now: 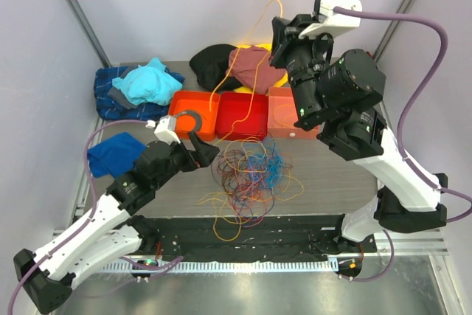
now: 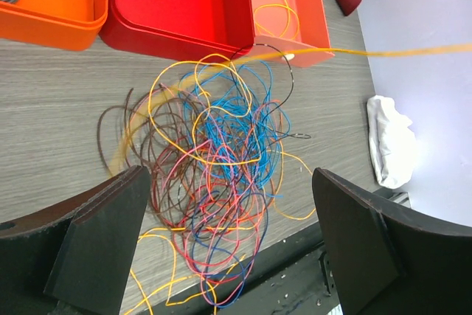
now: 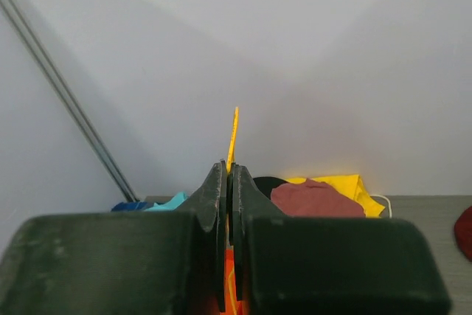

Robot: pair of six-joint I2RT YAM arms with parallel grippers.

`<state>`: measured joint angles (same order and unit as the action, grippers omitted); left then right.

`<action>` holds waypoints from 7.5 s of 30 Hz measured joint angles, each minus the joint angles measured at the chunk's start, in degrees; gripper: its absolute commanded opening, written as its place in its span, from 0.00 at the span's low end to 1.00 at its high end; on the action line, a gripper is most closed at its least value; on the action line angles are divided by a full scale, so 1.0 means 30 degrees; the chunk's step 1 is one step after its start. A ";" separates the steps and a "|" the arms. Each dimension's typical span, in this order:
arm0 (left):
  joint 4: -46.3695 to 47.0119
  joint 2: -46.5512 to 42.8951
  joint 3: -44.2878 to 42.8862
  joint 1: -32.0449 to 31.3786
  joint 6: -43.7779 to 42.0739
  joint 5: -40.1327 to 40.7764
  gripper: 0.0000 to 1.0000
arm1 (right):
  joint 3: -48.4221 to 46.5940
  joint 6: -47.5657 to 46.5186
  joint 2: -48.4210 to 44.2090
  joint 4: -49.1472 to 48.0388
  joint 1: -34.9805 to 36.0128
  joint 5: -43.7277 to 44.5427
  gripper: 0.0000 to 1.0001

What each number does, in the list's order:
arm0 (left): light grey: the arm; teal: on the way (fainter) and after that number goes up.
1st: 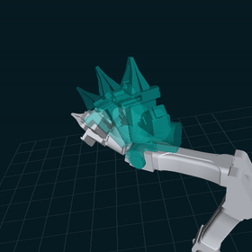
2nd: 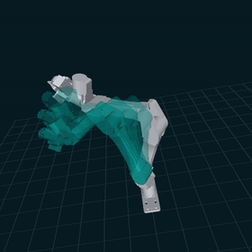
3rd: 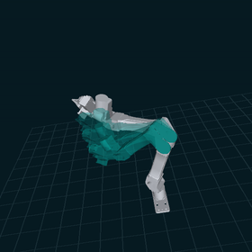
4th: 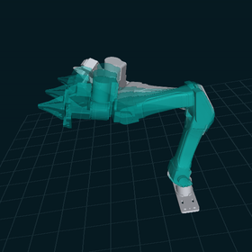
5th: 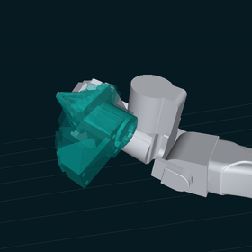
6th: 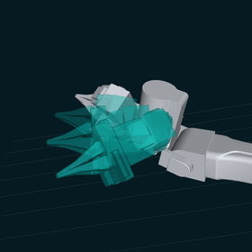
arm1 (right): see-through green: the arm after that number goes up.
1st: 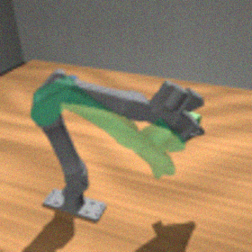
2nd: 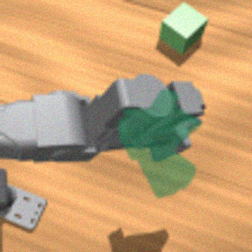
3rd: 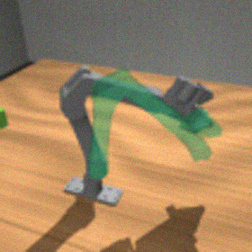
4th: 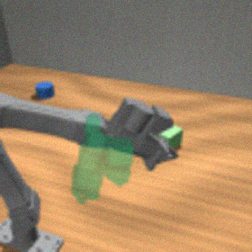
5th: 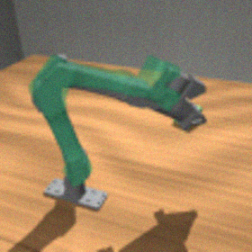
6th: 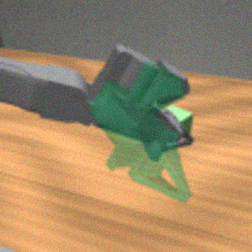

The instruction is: Untangle the cables

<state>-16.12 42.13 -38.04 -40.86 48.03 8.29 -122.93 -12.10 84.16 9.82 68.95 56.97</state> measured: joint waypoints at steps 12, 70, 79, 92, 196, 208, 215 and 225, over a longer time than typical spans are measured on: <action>-0.1945 -0.3679 0.1049 0.0000 -0.0007 0.0882 0.99 | -0.5406 0.3198 0.3271 0.1421 -0.7031 -0.2171 0.01; -0.1982 -0.1865 0.2011 0.0000 0.0000 0.0510 0.99 | -0.2623 0.9916 0.3453 0.1982 -1.5125 -0.7927 0.01; -0.1916 -0.1698 0.2018 0.0000 0.0102 0.0350 0.99 | 0.0729 0.9085 0.2645 0.1384 -1.5132 -0.7271 0.01; -0.1304 -0.1275 0.2521 0.0000 0.0386 0.0117 0.99 | 0.9734 0.9836 0.0109 -0.0685 -1.5278 -0.6878 0.01; -0.2484 0.2994 -0.0240 0.0000 0.0342 0.2098 0.95 | 2.7226 1.4593 -0.5734 -0.0415 -0.2929 -1.3478 0.42; -0.3891 0.0532 0.0787 0.0000 0.0750 0.2616 0.95 | 2.7103 1.4775 -0.2769 -0.0838 0.3147 -1.2845 0.42; -0.4000 0.0029 0.1188 0.0000 0.0947 0.2594 0.96 | 2.5369 1.4469 0.0277 -0.0838 0.4029 -1.1803 0.40; -0.4095 -0.0736 0.1486 0.0000 0.1027 0.2594 0.95 | 2.4079 1.3996 0.3169 -0.0321 0.3985 -1.0061 0.10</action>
<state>-28.40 39.92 -33.58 -40.86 51.11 16.08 -50.70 29.89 93.67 8.86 80.90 26.79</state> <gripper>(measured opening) 0.954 0.325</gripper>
